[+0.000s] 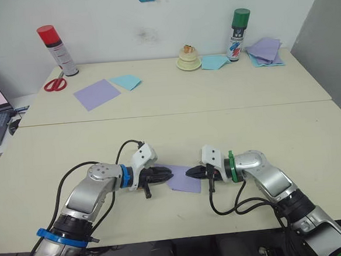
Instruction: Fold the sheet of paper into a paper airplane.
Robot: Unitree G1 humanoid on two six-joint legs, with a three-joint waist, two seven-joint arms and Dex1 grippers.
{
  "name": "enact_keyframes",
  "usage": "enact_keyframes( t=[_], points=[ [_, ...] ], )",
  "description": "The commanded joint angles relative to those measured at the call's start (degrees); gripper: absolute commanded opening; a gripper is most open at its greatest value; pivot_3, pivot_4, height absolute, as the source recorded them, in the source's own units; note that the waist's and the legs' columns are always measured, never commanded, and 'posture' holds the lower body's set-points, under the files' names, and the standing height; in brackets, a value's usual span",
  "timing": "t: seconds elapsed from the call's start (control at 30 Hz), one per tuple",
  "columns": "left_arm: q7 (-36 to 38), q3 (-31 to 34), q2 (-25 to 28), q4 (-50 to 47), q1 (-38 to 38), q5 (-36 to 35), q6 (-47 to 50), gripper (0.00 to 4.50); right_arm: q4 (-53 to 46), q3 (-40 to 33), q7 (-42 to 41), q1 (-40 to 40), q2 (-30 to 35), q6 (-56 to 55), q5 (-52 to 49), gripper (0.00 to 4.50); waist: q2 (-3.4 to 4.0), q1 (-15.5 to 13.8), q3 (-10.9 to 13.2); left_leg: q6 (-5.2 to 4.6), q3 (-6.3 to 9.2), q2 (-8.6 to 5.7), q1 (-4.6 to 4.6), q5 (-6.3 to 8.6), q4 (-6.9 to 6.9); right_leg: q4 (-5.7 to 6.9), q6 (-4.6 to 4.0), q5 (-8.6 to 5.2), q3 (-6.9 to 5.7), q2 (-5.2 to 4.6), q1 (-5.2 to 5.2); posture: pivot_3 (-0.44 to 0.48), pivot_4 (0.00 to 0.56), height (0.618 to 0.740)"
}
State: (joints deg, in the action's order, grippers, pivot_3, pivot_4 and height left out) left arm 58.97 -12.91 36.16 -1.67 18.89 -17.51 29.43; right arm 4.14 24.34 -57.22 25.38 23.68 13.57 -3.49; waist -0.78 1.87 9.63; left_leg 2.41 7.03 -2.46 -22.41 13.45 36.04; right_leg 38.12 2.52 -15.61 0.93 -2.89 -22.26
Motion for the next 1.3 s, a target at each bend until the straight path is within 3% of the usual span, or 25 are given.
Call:
enact_keyframes(
  t=[0.03,0.6,0.8,0.9,1.03,1.13,1.3],
  points=[
    [-1.5,-0.3,-0.3,1.1,-0.7,2.1,-1.0,0.71,1.1,0.5,0.6,-0.1,0.0,-4.0,2.0,0.00,0.00,0.0,0.0,0.00,0.00,0.00,0.02,0.00,0.00,0.01,0.00,0.00,0.00,0.00,0.01,0.000,0.150,0.740],
    [-6.7,10.6,1.8,9.8,-0.6,1.1,-1.2,0.71,3.0,0.0,0.6,-0.9,-1.1,-4.6,2.3,0.00,0.00,0.1,0.0,0.00,0.01,0.09,0.32,0.00,-0.06,0.07,0.00,0.00,0.04,0.08,0.14,0.000,0.150,0.740],
    [-4.9,16.0,0.6,4.9,0.5,-4.9,-2.3,0.71,2.7,-0.4,0.5,-1.4,-1.1,-4.5,2.0,0.00,-0.01,0.0,0.0,0.00,0.01,0.11,0.37,0.00,-0.08,0.05,-0.01,0.00,0.04,0.08,0.19,0.000,0.150,0.740],
    [-2.7,14.3,0.5,0.9,0.7,-6.3,-0.7,0.71,2.3,-1.0,0.1,-1.4,-1.1,-4.4,1.5,0.00,-0.02,0.0,0.0,0.01,0.00,0.08,0.35,0.00,-0.07,0.02,-0.01,0.00,0.04,0.05,0.20,0.000,0.150,0.740],
    [-1.2,8.0,0.2,0.1,-0.4,-2.5,-2.1,0.71,2.2,-1.5,0.2,-1.1,-1.3,-3.8,0.9,0.00,-0.01,0.0,0.0,0.01,-0.02,0.07,0.37,0.00,-0.08,0.01,-0.01,0.00,0.06,0.04,0.23,0.000,0.150,0.740],
    [-3.0,3.9,-1.0,5.1,0.3,2.7,-5.9,0.71,2.2,-1.8,1.0,-0.8,-2.0,-3.0,0.5,0.00,-0.01,0.0,0.0,0.00,-0.03,0.06,0.36,0.00,-0.08,0.01,-0.01,0.00,0.06,0.06,0.22,0.000,0.150,0.740],
    [-1.9,2.3,-1.9,9.1,0.5,4.5,-7.2,0.71,2.5,-3.6,4.1,0.0,-5.0,-0.9,-0.9,0.00,-0.02,0.0,0.0,0.00,0.00,0.08,0.38,0.00,-0.09,0.03,-0.01,0.00,0.05,0.07,0.22,0.000,0.150,0.740]
  ],
)
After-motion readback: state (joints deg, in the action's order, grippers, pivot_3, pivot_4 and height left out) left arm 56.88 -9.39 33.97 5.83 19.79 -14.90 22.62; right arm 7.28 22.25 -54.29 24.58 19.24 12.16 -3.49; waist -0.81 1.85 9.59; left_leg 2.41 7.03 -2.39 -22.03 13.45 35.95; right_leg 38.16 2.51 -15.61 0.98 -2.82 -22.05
